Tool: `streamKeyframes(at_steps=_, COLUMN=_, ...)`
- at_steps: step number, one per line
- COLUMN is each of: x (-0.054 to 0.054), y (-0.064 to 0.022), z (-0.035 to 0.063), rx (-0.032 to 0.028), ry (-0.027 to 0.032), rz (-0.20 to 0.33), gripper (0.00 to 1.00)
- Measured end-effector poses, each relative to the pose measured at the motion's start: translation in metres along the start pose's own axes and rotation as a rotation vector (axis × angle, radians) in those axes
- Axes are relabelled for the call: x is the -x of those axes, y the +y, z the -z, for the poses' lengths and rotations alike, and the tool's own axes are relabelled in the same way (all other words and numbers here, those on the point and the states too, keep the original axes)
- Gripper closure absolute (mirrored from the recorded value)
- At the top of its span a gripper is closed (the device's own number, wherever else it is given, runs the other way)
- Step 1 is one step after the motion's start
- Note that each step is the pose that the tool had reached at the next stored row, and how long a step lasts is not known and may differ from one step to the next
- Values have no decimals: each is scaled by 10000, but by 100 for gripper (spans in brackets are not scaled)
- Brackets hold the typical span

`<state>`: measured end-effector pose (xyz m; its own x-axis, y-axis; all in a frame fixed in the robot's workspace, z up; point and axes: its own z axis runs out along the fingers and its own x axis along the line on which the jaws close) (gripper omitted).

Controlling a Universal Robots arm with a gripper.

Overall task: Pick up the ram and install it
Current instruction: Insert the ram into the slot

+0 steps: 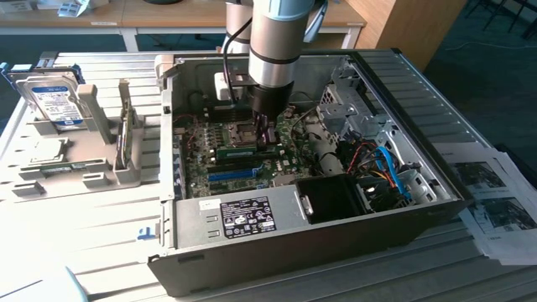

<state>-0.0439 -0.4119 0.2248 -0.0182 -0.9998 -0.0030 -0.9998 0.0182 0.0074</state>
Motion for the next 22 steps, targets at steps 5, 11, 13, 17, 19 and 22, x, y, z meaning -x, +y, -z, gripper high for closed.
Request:
streamKeyframes(at_steps=5, x=1, y=0, z=6, rx=-1, ry=-3, rz=-1, gripper=88)
streamKeyframes(at_steps=11, x=0, y=1, z=35, rx=0, ry=0, rz=-1, gripper=88)
streamKeyframes(at_steps=13, x=0, y=1, z=47, rx=0, ry=-1, rz=0, gripper=88)
streamKeyframes(at_steps=17, x=1, y=1, z=63, rx=-2, ry=-8, rz=-1, gripper=88)
streamKeyframes(at_steps=19, x=0, y=2, z=65, rx=-9, ry=-33, rz=1, gripper=88)
streamKeyframes(at_steps=22, x=1, y=6, z=64, rx=-20, ry=-64, rz=0, gripper=88)
